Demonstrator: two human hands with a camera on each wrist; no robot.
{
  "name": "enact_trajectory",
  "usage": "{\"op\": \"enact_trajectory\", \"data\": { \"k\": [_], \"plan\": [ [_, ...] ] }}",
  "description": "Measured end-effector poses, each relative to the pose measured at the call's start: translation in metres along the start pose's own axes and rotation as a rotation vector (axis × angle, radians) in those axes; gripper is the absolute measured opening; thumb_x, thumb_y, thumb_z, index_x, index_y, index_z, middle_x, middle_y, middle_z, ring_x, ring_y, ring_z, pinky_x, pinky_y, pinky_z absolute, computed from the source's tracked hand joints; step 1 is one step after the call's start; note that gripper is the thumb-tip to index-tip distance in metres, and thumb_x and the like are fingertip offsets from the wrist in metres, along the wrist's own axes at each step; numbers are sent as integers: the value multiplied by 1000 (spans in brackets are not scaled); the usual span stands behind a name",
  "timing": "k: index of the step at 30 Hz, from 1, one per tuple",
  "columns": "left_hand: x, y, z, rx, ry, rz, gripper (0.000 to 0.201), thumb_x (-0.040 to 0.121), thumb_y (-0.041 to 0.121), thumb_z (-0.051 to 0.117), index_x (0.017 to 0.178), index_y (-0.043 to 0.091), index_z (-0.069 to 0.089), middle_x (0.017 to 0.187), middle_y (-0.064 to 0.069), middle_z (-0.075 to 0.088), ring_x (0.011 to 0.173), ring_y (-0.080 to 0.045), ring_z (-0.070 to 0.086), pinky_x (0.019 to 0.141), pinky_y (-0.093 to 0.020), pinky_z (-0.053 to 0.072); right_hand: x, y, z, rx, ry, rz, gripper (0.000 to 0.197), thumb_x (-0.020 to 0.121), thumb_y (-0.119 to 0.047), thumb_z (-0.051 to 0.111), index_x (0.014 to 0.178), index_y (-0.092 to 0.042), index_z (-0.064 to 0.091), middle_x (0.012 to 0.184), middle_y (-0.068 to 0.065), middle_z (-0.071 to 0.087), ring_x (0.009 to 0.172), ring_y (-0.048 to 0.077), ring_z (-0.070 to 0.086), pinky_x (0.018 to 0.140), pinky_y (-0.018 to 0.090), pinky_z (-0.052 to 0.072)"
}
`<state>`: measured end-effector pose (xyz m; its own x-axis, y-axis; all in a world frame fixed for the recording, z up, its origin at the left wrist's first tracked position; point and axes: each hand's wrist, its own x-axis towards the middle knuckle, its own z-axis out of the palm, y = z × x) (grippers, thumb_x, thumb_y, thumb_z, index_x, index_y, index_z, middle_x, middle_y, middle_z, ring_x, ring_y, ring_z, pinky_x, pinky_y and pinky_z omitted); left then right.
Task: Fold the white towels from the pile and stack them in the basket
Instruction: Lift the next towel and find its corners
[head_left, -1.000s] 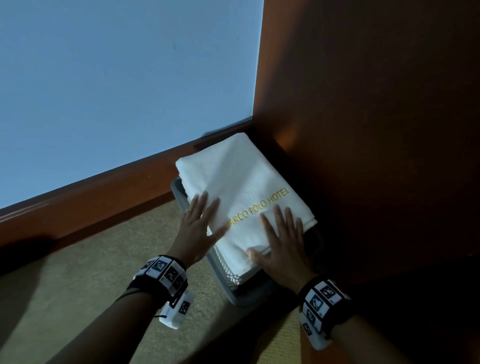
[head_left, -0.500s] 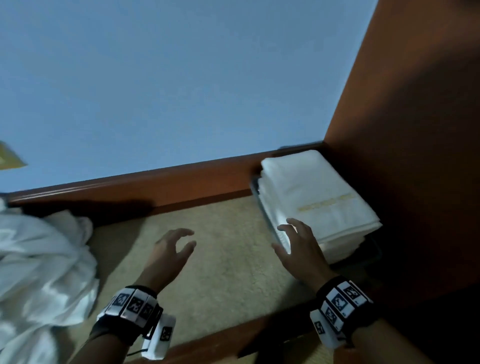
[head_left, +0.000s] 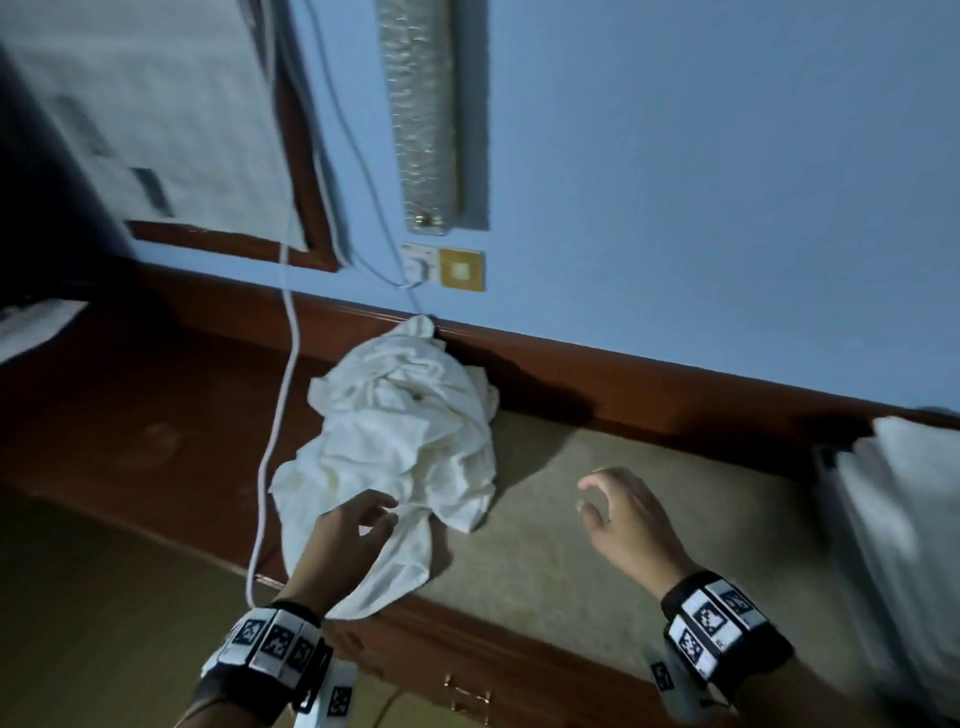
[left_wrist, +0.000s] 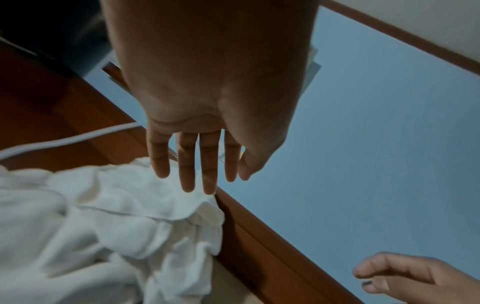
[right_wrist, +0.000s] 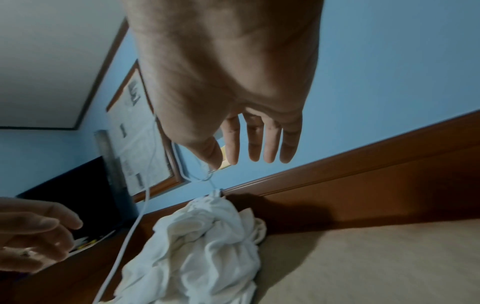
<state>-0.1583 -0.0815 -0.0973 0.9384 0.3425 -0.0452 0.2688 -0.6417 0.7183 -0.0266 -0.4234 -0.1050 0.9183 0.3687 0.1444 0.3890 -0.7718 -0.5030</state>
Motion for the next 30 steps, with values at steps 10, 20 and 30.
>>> {"op": "enact_trajectory", "data": {
  "k": [10, 20, 30],
  "plan": [
    [34, -58, -48, 28, 57, -151, 14, 98, 28, 66, 110, 34, 69, 94, 15, 72, 97, -2, 65, 83, -27, 48, 122, -115, 81, 31, -235, -139, 25, 98, -26, 61, 121, -17, 65, 122, 0, 61, 121, 21, 54, 99, 31, 42],
    [139, -82, -59, 19, 17, -232, 14, 98, 30, 64, 111, 31, 69, 98, 14, 72, 101, -5, 66, 85, -26, 49, 306, -127, 159, -72, -264, 94, 66, 83, -61, 49, 134, -19, 48, 131, 8, 62, 121, 36, 60, 100, 56, 50],
    [192, -88, -69, 23, -11, -242, 16, 98, 30, 65, 113, 32, 68, 102, 13, 70, 103, -7, 66, 89, -29, 51, 358, -116, 163, 151, -198, 115, 25, 105, -29, 55, 84, -17, 48, 80, 3, 59, 82, 32, 59, 72, 39, 46]
  ]
}}
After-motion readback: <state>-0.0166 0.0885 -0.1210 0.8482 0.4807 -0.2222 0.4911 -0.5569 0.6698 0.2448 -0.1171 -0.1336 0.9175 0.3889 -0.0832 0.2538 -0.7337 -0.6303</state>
